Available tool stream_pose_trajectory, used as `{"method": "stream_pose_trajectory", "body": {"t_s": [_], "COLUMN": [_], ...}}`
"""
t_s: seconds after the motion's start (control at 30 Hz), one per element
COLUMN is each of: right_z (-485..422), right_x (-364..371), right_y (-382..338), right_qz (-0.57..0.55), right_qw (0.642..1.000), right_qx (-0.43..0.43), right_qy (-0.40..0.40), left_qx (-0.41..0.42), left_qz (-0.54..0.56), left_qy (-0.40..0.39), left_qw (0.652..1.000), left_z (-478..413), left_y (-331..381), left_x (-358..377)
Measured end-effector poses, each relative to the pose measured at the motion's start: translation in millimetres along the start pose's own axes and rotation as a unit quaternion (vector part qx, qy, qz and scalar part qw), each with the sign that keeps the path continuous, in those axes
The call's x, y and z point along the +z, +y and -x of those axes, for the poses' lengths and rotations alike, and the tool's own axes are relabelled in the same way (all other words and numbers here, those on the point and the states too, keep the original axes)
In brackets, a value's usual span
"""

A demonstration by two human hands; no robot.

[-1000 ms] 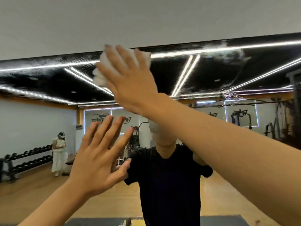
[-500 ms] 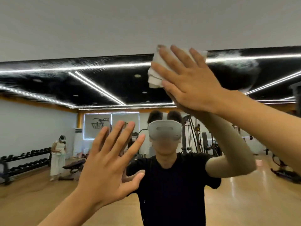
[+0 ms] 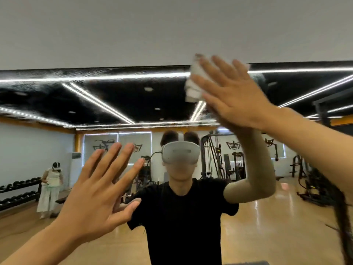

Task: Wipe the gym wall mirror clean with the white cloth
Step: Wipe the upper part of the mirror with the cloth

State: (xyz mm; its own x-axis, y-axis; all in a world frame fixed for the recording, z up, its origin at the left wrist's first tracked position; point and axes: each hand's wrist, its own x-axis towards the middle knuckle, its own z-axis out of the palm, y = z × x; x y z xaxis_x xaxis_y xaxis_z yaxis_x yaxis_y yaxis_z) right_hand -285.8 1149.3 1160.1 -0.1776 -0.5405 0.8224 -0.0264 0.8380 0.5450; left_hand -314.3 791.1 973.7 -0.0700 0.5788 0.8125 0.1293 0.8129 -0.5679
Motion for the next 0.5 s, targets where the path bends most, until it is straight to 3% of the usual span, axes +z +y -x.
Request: {"method": "stream_pose_trajectory", "body": {"t_s": [0.13,0.27,0.37,0.5], "right_z": [50.5,43.4,56.4,108.5], "right_x": [-5.3,-0.2,4.8,20.9], "right_y": [46.5,6.6,-53.5,-101.5], "right_qz": [0.006,0.000,0.013,-0.006], "right_qw": [0.993,0.982,0.991,0.997], "right_qx": [0.115,0.187,0.127,-0.071], "right_qy": [-0.009,0.033,0.039,-0.015], "left_qx": [-0.012,-0.015,-0.023,-0.024], "left_qz": [0.018,0.010,0.013,0.013], "left_qy": [0.011,0.017,0.012,0.006], "left_qw": [1.000,1.000,1.000,1.000], "left_z": [-3.0,-4.0,-1.0,0.9], "left_y": [2.6,5.6,7.0,7.9], "left_x": [2.8,2.6,2.8,3.4]}}
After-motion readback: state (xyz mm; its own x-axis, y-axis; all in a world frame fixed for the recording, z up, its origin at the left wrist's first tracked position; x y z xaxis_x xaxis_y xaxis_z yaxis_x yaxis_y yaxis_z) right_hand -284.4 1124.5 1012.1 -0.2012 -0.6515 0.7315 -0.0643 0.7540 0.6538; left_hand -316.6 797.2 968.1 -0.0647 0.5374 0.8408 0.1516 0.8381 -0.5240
